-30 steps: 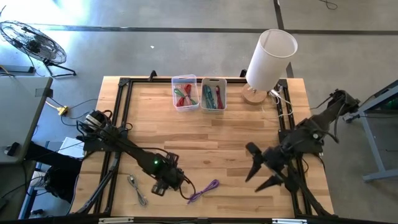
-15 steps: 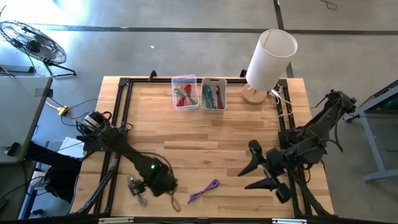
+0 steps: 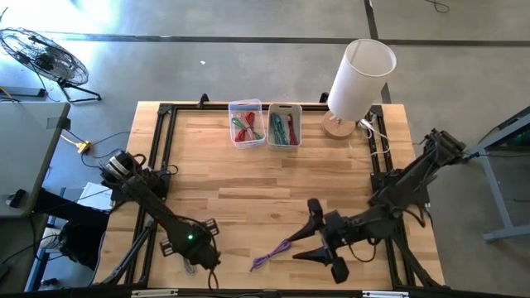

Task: Pick & Place USB Port
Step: Put the white cable into the gray bin

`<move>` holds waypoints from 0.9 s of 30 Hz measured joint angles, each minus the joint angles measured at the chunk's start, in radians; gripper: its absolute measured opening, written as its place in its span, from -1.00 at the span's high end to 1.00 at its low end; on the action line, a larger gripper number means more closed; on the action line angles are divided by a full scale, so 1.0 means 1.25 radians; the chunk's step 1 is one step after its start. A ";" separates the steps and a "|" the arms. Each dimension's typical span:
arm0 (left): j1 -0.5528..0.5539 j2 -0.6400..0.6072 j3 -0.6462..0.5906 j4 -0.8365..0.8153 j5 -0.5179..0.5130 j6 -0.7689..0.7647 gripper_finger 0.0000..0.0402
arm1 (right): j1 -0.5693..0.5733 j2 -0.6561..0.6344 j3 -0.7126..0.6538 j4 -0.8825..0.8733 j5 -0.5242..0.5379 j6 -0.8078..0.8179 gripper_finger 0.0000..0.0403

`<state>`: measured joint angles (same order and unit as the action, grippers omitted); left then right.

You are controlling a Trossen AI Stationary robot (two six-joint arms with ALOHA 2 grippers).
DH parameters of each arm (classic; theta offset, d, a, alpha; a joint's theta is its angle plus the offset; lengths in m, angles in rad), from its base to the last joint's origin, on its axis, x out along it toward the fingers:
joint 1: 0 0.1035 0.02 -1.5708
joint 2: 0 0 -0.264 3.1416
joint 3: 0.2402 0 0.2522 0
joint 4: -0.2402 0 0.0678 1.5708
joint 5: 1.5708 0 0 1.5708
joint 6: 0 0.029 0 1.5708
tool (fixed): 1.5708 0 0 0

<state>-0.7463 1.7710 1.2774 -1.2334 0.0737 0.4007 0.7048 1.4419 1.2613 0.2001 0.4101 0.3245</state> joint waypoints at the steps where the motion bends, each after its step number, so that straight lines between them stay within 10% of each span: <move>1: -0.002 0.000 0.000 0.008 0.002 -0.025 -0.32 | 0.000 0.004 0.000 0.002 -0.001 0.006 0.12; 27: -0.212 0.000 -0.001 0.093 -0.026 -0.325 -0.32 | 0.013 0.006 0.000 0.056 -0.097 0.011 0.12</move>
<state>-1.0107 1.7710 1.2765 -1.1173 0.0412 -0.0051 0.7208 1.4494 1.2613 0.2697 0.2887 0.3378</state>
